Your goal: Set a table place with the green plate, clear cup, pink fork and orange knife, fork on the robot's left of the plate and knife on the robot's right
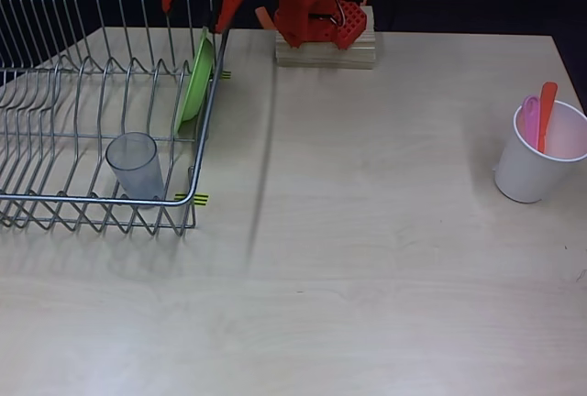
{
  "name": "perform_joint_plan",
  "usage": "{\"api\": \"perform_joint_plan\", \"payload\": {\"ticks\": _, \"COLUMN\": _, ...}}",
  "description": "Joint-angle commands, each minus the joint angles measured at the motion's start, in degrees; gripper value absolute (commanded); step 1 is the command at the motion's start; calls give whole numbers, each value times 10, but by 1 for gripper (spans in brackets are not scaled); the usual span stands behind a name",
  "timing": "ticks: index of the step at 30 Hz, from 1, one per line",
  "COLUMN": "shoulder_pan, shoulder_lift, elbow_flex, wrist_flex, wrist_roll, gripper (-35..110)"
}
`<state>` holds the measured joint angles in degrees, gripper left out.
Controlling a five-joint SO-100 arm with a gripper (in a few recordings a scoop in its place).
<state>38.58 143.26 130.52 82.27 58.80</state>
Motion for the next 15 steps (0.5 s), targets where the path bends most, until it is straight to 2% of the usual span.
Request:
{"api": "perform_joint_plan", "payload": {"ticks": 1, "shoulder_pan": 5, "shoulder_lift": 5, "elbow_flex": 14, "wrist_flex": 10, "wrist_roll": 40, "gripper": 26}}
{"api": "perform_joint_plan", "payload": {"ticks": 8, "shoulder_pan": 11, "shoulder_lift": 12, "elbow_flex": 80, "wrist_flex": -10, "wrist_roll": 74, "gripper": 24}}
{"api": "perform_joint_plan", "payload": {"ticks": 15, "shoulder_pan": 47, "shoulder_lift": -11, "elbow_flex": 103, "wrist_flex": -41, "wrist_roll": 51, "gripper": 23}}
